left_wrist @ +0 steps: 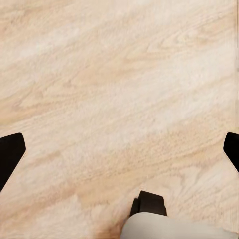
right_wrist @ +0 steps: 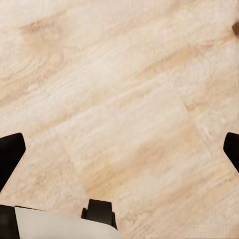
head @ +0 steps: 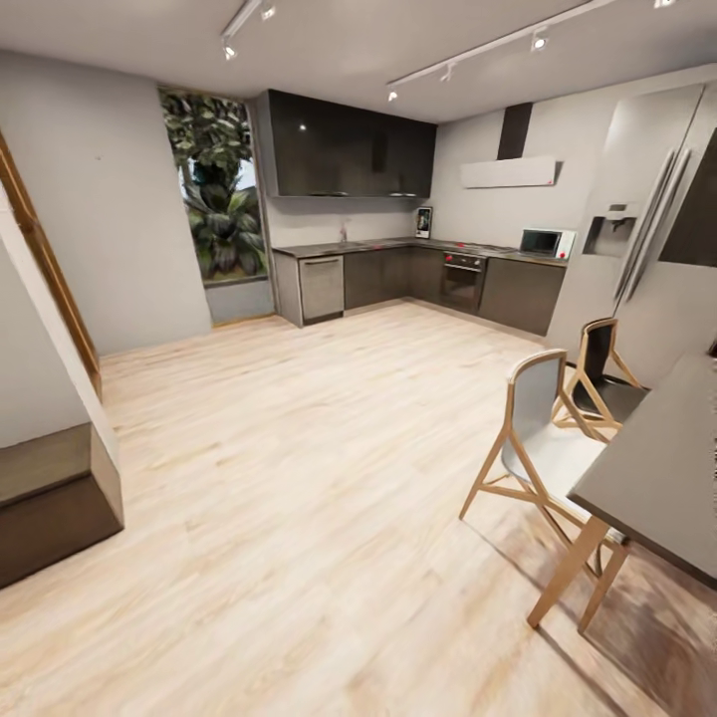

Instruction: Pick up the poster from the kitchen countertop and hang it on one of the wall nails in the kitchen.

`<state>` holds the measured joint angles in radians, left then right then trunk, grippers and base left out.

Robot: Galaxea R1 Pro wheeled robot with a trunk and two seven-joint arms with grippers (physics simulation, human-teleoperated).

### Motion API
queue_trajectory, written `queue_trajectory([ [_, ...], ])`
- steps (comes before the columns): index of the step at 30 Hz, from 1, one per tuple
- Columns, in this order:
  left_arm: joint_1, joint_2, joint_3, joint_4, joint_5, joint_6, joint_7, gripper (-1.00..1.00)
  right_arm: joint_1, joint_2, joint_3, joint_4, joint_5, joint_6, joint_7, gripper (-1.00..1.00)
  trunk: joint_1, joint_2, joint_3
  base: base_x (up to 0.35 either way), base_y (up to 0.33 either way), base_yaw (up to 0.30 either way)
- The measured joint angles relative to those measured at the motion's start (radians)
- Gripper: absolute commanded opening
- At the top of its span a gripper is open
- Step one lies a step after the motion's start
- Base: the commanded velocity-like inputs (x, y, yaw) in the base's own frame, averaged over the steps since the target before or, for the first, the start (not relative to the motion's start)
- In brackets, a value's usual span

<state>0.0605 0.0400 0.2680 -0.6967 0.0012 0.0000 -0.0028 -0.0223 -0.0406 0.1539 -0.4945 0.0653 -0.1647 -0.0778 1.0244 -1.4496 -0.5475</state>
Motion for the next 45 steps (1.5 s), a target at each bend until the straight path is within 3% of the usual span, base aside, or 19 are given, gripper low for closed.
queue_trajectory([
  [12, 0.000, 0.000, 0.000, 0.000, 0.000, 0.000, 0.000, 1.00, 0.000, 0.000, 0.000, 0.000, 0.000, 0.000, 0.000, 1.00, 0.000, 0.000, 0.000, 0.323, 0.129, -0.158],
  [45, -0.001, 0.000, 0.000, 0.000, -0.001, -0.001, 0.000, 1.00, 0.000, -0.001, 0.000, -0.001, 0.001, 0.000, -0.001, 1.00, 0.000, 0.000, 0.000, 0.327, 0.117, -0.002],
])
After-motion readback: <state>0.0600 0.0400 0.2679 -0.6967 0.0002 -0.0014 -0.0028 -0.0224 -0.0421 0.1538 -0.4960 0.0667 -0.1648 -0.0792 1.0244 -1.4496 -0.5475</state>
